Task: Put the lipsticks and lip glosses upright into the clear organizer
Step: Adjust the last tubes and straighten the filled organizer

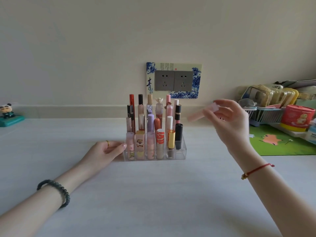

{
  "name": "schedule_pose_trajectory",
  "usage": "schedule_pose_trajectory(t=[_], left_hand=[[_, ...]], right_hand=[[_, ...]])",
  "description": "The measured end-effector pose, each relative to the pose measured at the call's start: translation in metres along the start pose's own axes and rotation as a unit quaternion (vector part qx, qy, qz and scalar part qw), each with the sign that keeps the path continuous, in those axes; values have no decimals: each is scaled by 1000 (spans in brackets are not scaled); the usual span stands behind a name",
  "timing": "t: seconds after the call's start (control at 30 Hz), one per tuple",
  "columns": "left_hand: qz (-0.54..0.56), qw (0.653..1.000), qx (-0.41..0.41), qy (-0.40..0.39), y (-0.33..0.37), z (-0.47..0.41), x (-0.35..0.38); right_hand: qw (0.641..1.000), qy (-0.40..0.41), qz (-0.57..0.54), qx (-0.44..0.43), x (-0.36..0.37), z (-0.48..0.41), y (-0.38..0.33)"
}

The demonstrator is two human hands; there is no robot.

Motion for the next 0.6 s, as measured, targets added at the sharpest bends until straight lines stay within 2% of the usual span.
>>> schedule_pose_trajectory(t=[0.17,0.33,0.6], left_hand=[[-23,1000,-3,9,-7,-3,-1],[-12,1000,4,11,-6,-3,-2],[-19,1000,6,9,-9,-5,-3]], right_hand=[[993,-87,72,-36,34,19,2],[983,-114,135,-50,46,27,9],[976,-141,158,-48,57,36,22]])
Point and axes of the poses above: each hand's wrist, its own z-axis away from the middle knuckle, its own x-axis out of the palm, y = z × x, the point moved 8 cm from there along -z, towards the middle knuckle, and after that the axes turned 8 degrees about x, right-handed, at the moved point
